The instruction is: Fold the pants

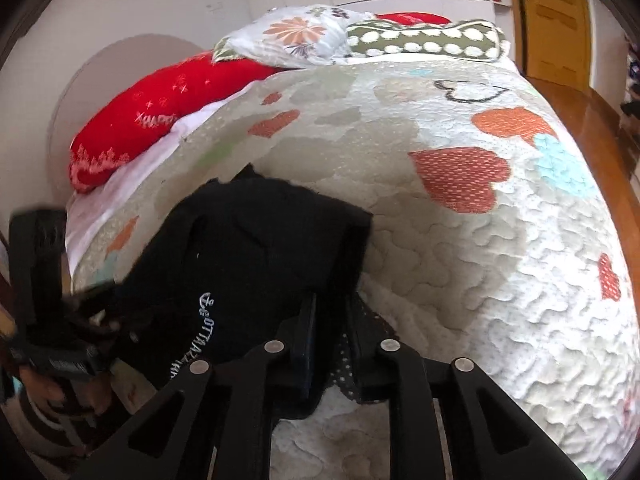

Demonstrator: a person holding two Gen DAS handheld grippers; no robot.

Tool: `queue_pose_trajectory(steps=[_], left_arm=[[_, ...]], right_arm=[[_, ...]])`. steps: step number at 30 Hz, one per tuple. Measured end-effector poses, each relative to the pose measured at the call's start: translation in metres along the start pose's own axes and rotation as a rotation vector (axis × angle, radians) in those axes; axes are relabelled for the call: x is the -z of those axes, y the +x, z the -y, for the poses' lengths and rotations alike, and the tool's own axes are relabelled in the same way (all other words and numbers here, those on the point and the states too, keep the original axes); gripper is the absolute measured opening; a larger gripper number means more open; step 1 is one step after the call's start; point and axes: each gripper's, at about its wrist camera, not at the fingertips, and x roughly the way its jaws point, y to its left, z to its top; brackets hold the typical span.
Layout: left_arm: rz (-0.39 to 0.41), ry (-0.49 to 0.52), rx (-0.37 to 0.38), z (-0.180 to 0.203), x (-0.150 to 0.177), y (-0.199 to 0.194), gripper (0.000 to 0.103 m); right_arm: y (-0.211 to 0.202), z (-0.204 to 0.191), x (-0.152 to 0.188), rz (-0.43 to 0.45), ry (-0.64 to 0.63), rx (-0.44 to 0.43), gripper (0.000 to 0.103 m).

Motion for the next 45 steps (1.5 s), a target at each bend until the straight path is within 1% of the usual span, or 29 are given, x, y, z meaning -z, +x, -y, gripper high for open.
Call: queue_pose_trajectory(steps=[1, 3, 4, 5, 6, 9, 11, 14, 15, 16, 17, 18, 19, 21, 24, 27, 29, 31, 33, 36, 38, 42, 45], left_arm=[[0.005, 0.005, -0.005, 0.001, 0.002, 0.0, 0.096], [0.018, 0.001, -0.005, 0.002, 0.005, -0.002, 0.096], [0.02, 0.0, -0.005, 0.003, 0.006, -0.001, 0.096], [0.023, 0.001, -0.005, 0.004, 0.007, -0.001, 0.096], [0.026, 0.003, -0.006, 0.004, 0.009, -0.001, 0.096], [0.034, 0.005, -0.008, 0.005, 0.012, -0.003, 0.096], [0.032, 0.001, -0.003, 0.004, 0.013, -0.003, 0.096], [0.031, 0.003, 0.002, 0.004, 0.013, -0.003, 0.096], [0.029, 0.004, 0.003, 0.003, 0.013, -0.002, 0.096], [0.025, 0.005, 0.003, 0.003, 0.013, -0.001, 0.096], [0.022, 0.005, 0.002, 0.003, 0.012, 0.0, 0.096], [0.02, 0.005, 0.002, 0.003, 0.012, 0.001, 0.097], [0.017, 0.003, 0.002, 0.003, 0.012, 0.001, 0.097], [0.011, 0.0, 0.0, 0.004, 0.01, 0.002, 0.099], [0.006, -0.002, 0.0, 0.004, 0.011, 0.005, 0.102], [0.01, -0.006, -0.003, 0.005, 0.011, 0.005, 0.102], [0.012, -0.011, -0.002, 0.005, 0.011, 0.005, 0.102], [0.015, -0.017, -0.006, 0.006, 0.012, 0.005, 0.102], [0.017, -0.026, -0.011, 0.006, 0.013, 0.005, 0.102], [0.016, -0.039, -0.015, 0.004, 0.012, 0.007, 0.102], [0.021, -0.036, -0.017, 0.004, 0.013, 0.007, 0.102], [0.024, -0.038, 0.014, 0.0, 0.016, 0.004, 0.102], [0.015, -0.072, 0.018, -0.008, 0.015, -0.004, 0.102]], right_arm=[[-0.006, 0.002, -0.002, 0.024, 0.022, -0.019, 0.026], [-0.019, -0.001, -0.011, 0.083, 0.041, -0.059, 0.044], [-0.022, -0.007, -0.018, 0.107, 0.028, -0.08, 0.049], [-0.022, -0.014, -0.025, 0.119, 0.012, -0.089, 0.058], [-0.021, -0.023, -0.032, 0.128, -0.016, -0.094, 0.064], [0.0, -0.049, -0.054, 0.099, -0.115, -0.082, 0.064], [0.019, -0.059, -0.066, 0.067, -0.143, -0.059, 0.064], [0.057, -0.073, -0.074, -0.018, -0.199, -0.035, 0.063], [0.073, -0.076, -0.072, -0.05, -0.235, 0.009, 0.064], [0.089, -0.074, -0.069, -0.08, -0.251, 0.06, 0.065], [0.098, -0.074, -0.067, -0.087, -0.254, 0.075, 0.069], [0.103, -0.071, -0.066, -0.068, -0.252, 0.084, 0.075], [0.107, -0.067, -0.067, -0.06, -0.234, 0.102, 0.076], [0.105, -0.06, -0.07, -0.06, -0.194, 0.097, 0.076], [0.088, -0.053, -0.068, -0.035, -0.16, 0.092, 0.078], [0.055, -0.047, -0.06, 0.009, -0.114, 0.058, 0.078], [0.033, -0.046, -0.051, 0.042, -0.119, 0.055, 0.078], [0.017, -0.042, -0.039, 0.063, -0.116, 0.064, 0.081], [0.015, -0.036, -0.027, 0.048, -0.098, 0.077, 0.082], [0.035, -0.028, -0.005, -0.035, -0.09, 0.096, 0.083], [0.034, -0.025, 0.004, -0.016, -0.059, 0.072, 0.083], [0.022, -0.021, 0.004, 0.014, -0.023, 0.047, 0.084], [0.009, -0.011, 0.006, 0.041, 0.03, -0.004, 0.084]])
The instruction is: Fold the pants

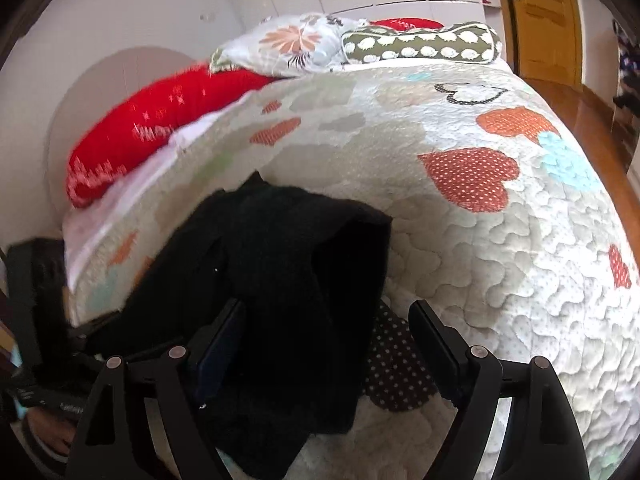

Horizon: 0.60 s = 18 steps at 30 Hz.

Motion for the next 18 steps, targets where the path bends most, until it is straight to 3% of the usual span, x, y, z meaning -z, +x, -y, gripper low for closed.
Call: queue_pose_trajectory(steps=[4, 8, 18], left_arm=[[0.011, -0.001, -0.044, -0.011, -0.012, -0.014, 0.102], [0.015, -0.036, -0.035, -0.03, -0.025, -0.019, 0.102], [-0.028, -0.026, -0.002, -0.033, -0.042, 0.013, 0.102]], right_arm=[[-0.008, 0.018, 0.004, 0.01, 0.087, -0.094, 0.085], [-0.003, 0.021, 0.008, -0.001, 0.095, -0.142, 0.085], [0.027, 0.014, 0.011, -0.008, 0.097, -0.306, 0.087]])
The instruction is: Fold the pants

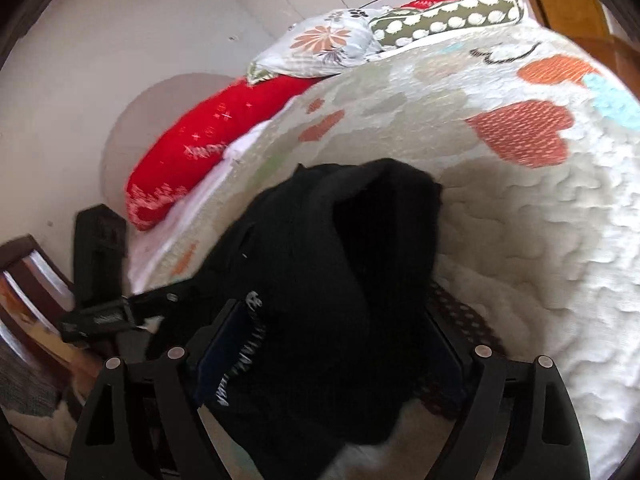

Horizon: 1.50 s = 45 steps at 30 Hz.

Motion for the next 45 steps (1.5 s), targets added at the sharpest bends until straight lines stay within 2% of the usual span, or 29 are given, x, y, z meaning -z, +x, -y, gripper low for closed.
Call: queue_pose_trajectory(steps=[4, 7, 9, 10, 11, 13, 16, 22, 25, 27, 28, 29, 30, 32, 34, 37, 39, 40, 42, 44, 45], left_arm=[[0.004, -0.013, -0.001, 0.004, -0.005, 0.01, 0.102], [0.02, -0.01, 0.005, 0.01, -0.003, 0.013, 0.102], [0.029, -0.003, 0.039, 0.011, -0.002, 0.013, 0.08], [0.024, -0.006, 0.1, 0.012, -0.002, 0.013, 0.055], [0.034, -0.004, 0.088, 0.014, -0.002, 0.01, 0.051], [0.05, 0.035, 0.061, 0.018, -0.005, 0.003, 0.04], [0.079, 0.066, 0.057, 0.018, -0.017, -0.011, 0.036], [0.187, 0.07, -0.002, 0.0, -0.067, -0.032, 0.037], [0.183, 0.049, -0.041, -0.016, -0.086, -0.019, 0.041], [0.136, 0.026, -0.101, -0.03, -0.093, 0.003, 0.047], [0.095, 0.006, -0.173, -0.039, -0.093, 0.018, 0.052], [0.066, -0.005, -0.224, -0.043, -0.091, 0.027, 0.064], [0.047, -0.017, -0.241, -0.048, -0.088, 0.033, 0.069], [0.086, -0.044, -0.227, -0.054, -0.08, 0.025, 0.078], [0.101, -0.054, -0.244, -0.053, -0.074, 0.016, 0.08], [0.144, -0.025, -0.283, -0.042, -0.064, 0.002, 0.081], [0.178, 0.005, -0.291, -0.031, -0.057, 0.0, 0.084], [0.176, 0.012, -0.291, -0.027, -0.054, -0.001, 0.089], [0.146, 0.003, -0.305, -0.023, -0.047, 0.007, 0.09], [0.149, -0.024, -0.289, -0.027, -0.045, 0.011, 0.092], [0.159, -0.034, -0.287, -0.029, -0.046, 0.01, 0.094]], right_arm=[[0.012, -0.005, -0.005, -0.009, -0.014, 0.005, 0.087], [0.019, -0.011, -0.006, -0.009, -0.032, 0.04, 0.081], [0.02, -0.013, -0.006, -0.005, -0.032, 0.051, 0.064], [0.019, -0.014, -0.006, -0.001, -0.023, 0.042, 0.058], [0.018, -0.014, -0.007, 0.001, -0.017, 0.026, 0.053], [0.014, -0.018, -0.009, 0.009, -0.025, 0.019, 0.052], [0.009, -0.034, -0.023, 0.029, -0.06, -0.006, 0.051], [0.025, -0.062, -0.07, 0.104, -0.08, -0.044, 0.051], [0.05, -0.062, -0.092, 0.136, -0.072, -0.022, 0.056], [0.081, -0.047, -0.1, 0.083, -0.027, 0.032, 0.06], [0.092, -0.041, -0.101, 0.039, -0.006, 0.078, 0.06], [0.105, -0.032, -0.099, -0.025, 0.023, 0.15, 0.06], [0.106, -0.028, -0.095, -0.037, 0.032, 0.149, 0.06], [0.09, -0.031, -0.09, -0.006, 0.01, 0.147, 0.062], [0.07, -0.041, -0.091, 0.033, -0.051, 0.205, 0.063], [0.053, -0.059, -0.102, 0.081, -0.111, 0.186, 0.063], [0.055, -0.075, -0.112, 0.087, -0.17, 0.162, 0.063], [0.058, -0.081, -0.115, 0.09, -0.2, 0.156, 0.062], [0.077, -0.087, -0.121, 0.067, -0.238, 0.163, 0.058], [0.099, -0.079, -0.12, 0.034, -0.246, 0.257, 0.053], [0.111, -0.069, -0.118, 0.007, -0.232, 0.314, 0.056]])
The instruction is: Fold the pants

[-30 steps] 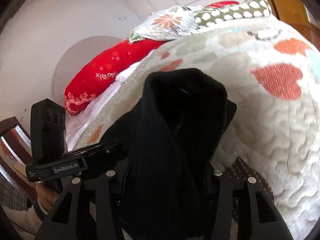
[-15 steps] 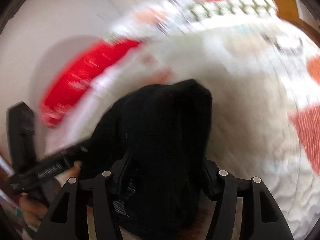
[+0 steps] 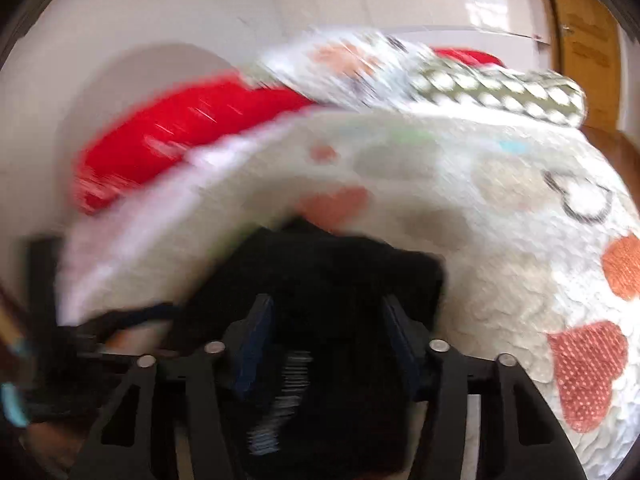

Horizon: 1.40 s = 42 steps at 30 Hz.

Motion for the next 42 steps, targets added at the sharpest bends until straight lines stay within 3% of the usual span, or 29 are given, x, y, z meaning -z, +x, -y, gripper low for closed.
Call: queue_pose_trajectory(steps=[1, 4, 8, 12, 17, 20, 24, 28, 33, 37, 42], left_arm=[[0.008, -0.007, -0.003, 0.0, 0.001, 0.001, 0.097], [0.013, 0.0, -0.012, 0.002, -0.002, 0.007, 0.097], [0.016, 0.019, -0.032, 0.005, -0.004, 0.005, 0.095], [0.035, 0.034, -0.055, 0.006, -0.002, -0.001, 0.095], [0.055, 0.052, -0.086, 0.012, 0.006, -0.017, 0.095], [0.1, 0.083, -0.116, 0.018, 0.011, -0.035, 0.095], [0.16, 0.095, -0.152, 0.022, 0.021, -0.063, 0.095], [0.211, 0.113, -0.195, 0.027, 0.035, -0.086, 0.095], [0.229, 0.174, -0.252, 0.043, 0.055, -0.103, 0.095], [0.266, 0.257, -0.368, 0.065, 0.075, -0.116, 0.095], [0.264, 0.33, -0.398, 0.087, 0.095, -0.122, 0.095]], right_arm=[[0.013, 0.008, 0.006, -0.028, 0.029, 0.017, 0.057], [0.014, 0.022, 0.013, 0.001, 0.105, -0.052, 0.059], [-0.008, 0.017, 0.011, 0.01, 0.09, -0.043, 0.061], [-0.042, 0.005, 0.031, 0.07, 0.072, -0.047, 0.064], [-0.019, -0.006, 0.05, -0.012, 0.022, 0.023, 0.064], [-0.034, -0.005, 0.048, 0.018, 0.04, 0.023, 0.065], [-0.066, -0.016, 0.051, 0.084, -0.006, 0.047, 0.078], [-0.091, -0.02, 0.058, 0.124, 0.0, 0.045, 0.082], [-0.106, -0.023, 0.064, 0.108, 0.002, 0.047, 0.082], [-0.116, -0.023, 0.072, 0.107, 0.011, 0.047, 0.082], [-0.122, -0.022, 0.08, 0.102, 0.027, 0.043, 0.082]])
